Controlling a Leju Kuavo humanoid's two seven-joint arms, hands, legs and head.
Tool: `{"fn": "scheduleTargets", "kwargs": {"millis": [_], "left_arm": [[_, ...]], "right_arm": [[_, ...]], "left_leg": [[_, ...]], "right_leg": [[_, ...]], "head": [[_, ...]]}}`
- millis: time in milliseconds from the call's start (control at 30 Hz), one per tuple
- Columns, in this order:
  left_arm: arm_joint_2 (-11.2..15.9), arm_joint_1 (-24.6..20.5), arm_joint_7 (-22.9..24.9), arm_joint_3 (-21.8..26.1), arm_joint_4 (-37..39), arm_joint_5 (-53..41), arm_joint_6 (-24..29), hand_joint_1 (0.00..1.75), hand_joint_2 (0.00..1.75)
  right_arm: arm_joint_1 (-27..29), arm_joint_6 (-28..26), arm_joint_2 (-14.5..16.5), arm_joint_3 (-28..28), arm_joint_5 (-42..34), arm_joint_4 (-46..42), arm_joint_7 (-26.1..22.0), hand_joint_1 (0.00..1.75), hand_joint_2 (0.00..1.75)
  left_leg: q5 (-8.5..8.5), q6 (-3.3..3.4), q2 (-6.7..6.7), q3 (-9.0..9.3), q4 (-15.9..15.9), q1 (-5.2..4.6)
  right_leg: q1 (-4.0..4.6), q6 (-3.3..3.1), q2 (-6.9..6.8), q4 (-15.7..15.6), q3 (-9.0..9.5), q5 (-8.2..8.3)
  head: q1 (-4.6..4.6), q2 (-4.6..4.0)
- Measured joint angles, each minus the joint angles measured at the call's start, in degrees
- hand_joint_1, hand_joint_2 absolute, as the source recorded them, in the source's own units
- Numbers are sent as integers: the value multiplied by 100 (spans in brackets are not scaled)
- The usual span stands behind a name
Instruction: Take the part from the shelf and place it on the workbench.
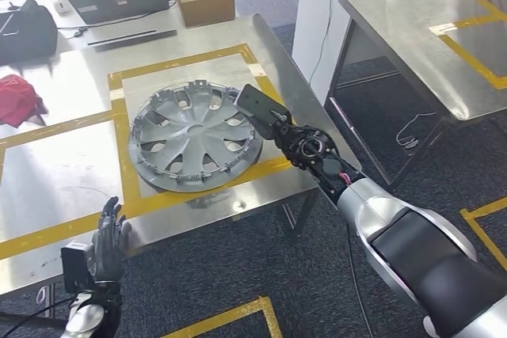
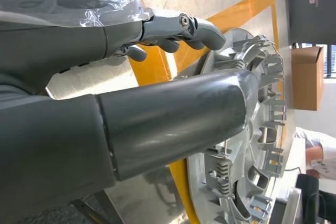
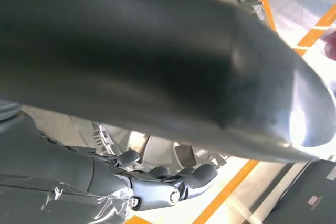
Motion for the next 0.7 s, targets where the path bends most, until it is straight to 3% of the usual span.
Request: {"fn": "scheduleTargets", "kwargs": {"millis": [500,567,700], "left_arm": [[-7,-2,-9,0,-15,-86,-20,0,0],[-39,-19,94,9,-200,-431,-48,0,0],[-157,-244,673,61,-911,-1037,29,0,0]], "right_arm": [[20,35,-7,-4,-103,-46,35,0,0],[231,64,-33,-70,-546,-320,340,0,0],[1155,-194,-208,-206,-1435,-1663,1400,0,0]], "left_leg": [[0,0,2,2,1,5],[-1,-1,-1,7,5,18],[-5,-4,-30,5,5,13]], "right_leg": [[0,-1,0,0,-5,0],[1,-1,-4,-3,-6,-3],[2,-1,-27,-3,17,-12]], "head": [[-60,0],[-84,0],[-69,0]]}}
